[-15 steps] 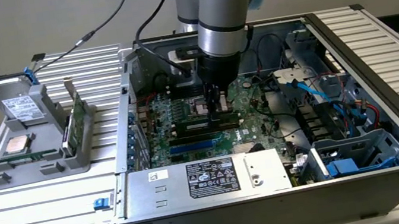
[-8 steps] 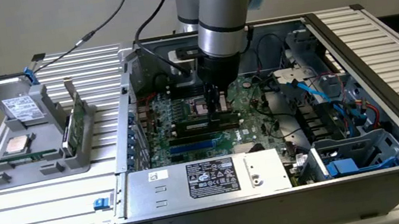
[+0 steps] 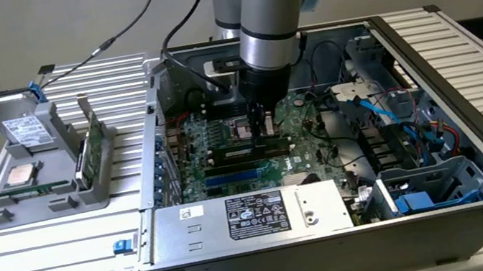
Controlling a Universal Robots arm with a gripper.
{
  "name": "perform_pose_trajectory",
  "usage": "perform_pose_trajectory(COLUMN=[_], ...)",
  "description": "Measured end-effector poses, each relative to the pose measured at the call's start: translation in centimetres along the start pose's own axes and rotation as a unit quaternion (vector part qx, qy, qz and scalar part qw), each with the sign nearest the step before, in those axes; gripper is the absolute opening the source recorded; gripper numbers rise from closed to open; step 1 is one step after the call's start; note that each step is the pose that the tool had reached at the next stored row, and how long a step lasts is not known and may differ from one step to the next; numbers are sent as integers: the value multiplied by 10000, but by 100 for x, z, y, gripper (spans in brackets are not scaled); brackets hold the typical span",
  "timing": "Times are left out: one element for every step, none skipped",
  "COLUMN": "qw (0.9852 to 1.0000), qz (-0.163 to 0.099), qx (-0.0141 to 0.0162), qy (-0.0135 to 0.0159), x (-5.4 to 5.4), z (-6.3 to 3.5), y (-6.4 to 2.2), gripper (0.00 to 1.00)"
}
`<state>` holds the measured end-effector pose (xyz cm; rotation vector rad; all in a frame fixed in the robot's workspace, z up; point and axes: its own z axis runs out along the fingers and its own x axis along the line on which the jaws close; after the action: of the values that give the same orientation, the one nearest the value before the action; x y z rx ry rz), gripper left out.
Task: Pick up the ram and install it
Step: 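Insert the ram into the slot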
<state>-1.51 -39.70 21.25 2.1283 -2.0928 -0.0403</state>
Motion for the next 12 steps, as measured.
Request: perform_pose_trajectory(qw=[10000,10000,10000,10000,10000,10000,10000,10000,10000,10000,10000,10000], qz=[0,-1,-1,-1,-1,-1,0,0,0,0,0,0], qx=[-3,-8,-9,-9,-9,-9,-9,-10,-9,-9,-10,-11], qy=[1,0,0,0,0,0,0,0,0,0,0,0], x=[0,0,0,0,0,0,0,0,0,0,0,0], z=[0,0,0,0,0,1,0,0,0,0,0,0], y=[0,-1,-1,-1,0,0,0,0,0,0,0,1], gripper=[14,14,14,14,14,14,14,14,14,14,14,14])
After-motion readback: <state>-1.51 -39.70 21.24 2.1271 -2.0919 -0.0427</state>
